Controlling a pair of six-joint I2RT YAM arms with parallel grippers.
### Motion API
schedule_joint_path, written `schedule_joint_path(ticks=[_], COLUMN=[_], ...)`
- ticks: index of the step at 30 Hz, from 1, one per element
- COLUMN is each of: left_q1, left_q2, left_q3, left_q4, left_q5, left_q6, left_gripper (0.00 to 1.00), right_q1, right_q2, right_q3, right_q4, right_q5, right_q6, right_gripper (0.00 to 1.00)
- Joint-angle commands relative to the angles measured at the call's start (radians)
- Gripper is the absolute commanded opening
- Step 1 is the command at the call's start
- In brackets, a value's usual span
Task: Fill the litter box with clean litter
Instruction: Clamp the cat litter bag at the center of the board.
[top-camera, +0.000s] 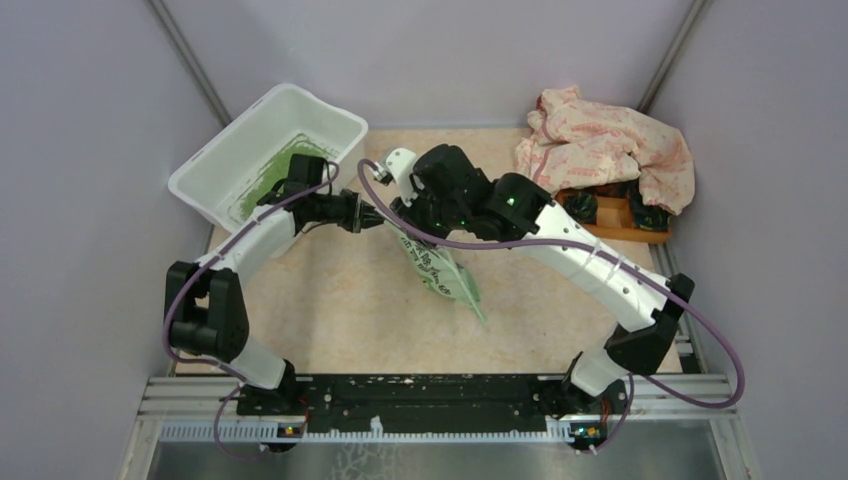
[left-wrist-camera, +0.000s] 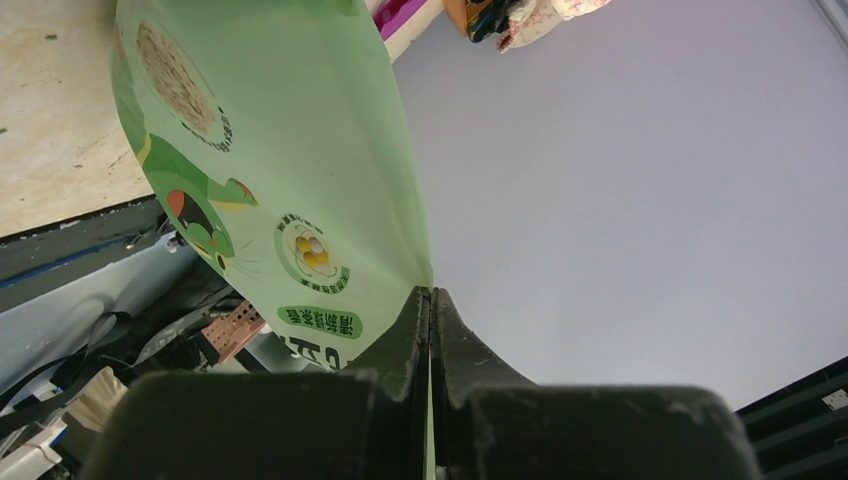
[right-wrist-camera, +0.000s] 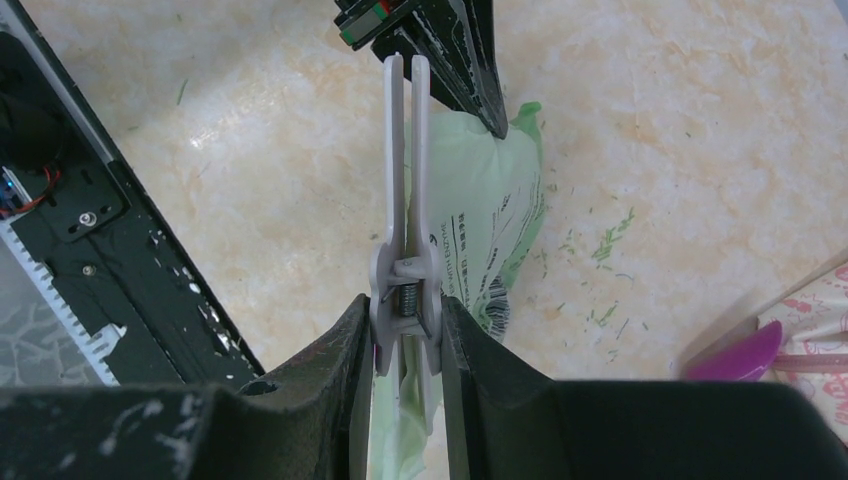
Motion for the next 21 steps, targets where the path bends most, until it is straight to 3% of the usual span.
schedule_joint_path(ticks=[1, 21], left_q1=[0.002, 0.002], left_q2=[-0.052, -0.034], left_q3=[0.069, 0.103], left_q4=[0.046, 0.023], left_q5=[0.038, 0.037], left_q6=[-0.025, -0.005], left_gripper=[0.0, 0.0], right_q1=[-0.006, -0.026], right_q2=[-0.015, 0.088], right_q3=[0.079, 0.186], right_q4=[-0.077, -0.186], right_q5=[0.0, -0.003], right_q6=[0.023, 0.057], right_gripper=[0.0, 0.0])
